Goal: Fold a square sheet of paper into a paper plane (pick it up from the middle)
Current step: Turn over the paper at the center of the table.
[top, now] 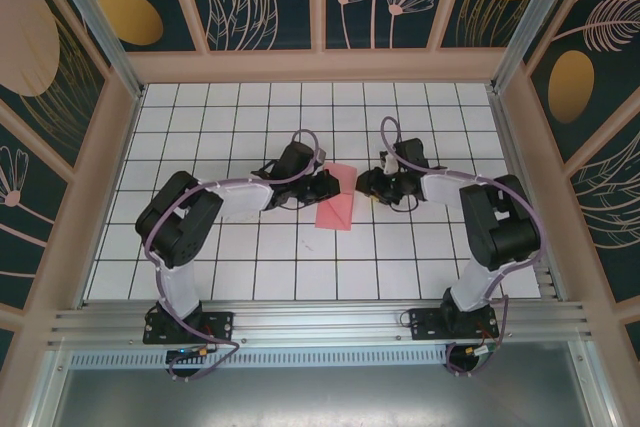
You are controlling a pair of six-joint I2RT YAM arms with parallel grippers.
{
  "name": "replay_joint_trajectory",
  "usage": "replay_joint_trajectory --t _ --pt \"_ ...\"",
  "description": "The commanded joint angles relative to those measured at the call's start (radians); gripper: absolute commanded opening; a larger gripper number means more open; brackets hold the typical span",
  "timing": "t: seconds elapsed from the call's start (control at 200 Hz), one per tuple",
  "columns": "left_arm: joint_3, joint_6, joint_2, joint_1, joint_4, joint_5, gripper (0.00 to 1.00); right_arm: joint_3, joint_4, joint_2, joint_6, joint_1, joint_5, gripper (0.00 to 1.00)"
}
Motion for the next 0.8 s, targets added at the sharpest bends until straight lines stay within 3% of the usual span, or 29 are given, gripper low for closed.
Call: replay_joint_trajectory --t 0.0,0.796 --pt "0.023 0.022 0.043 -0.004 -0.040 -0.006 0.12 0.066 0.038 0.049 -0.009 -0.005 -0.025 0.42" --pt "-0.037 0.073 0.102 -0.003 -0.059 -0.043 0.13 0.188 0.011 0.218 -0.011 0.017 -0.044 0.42"
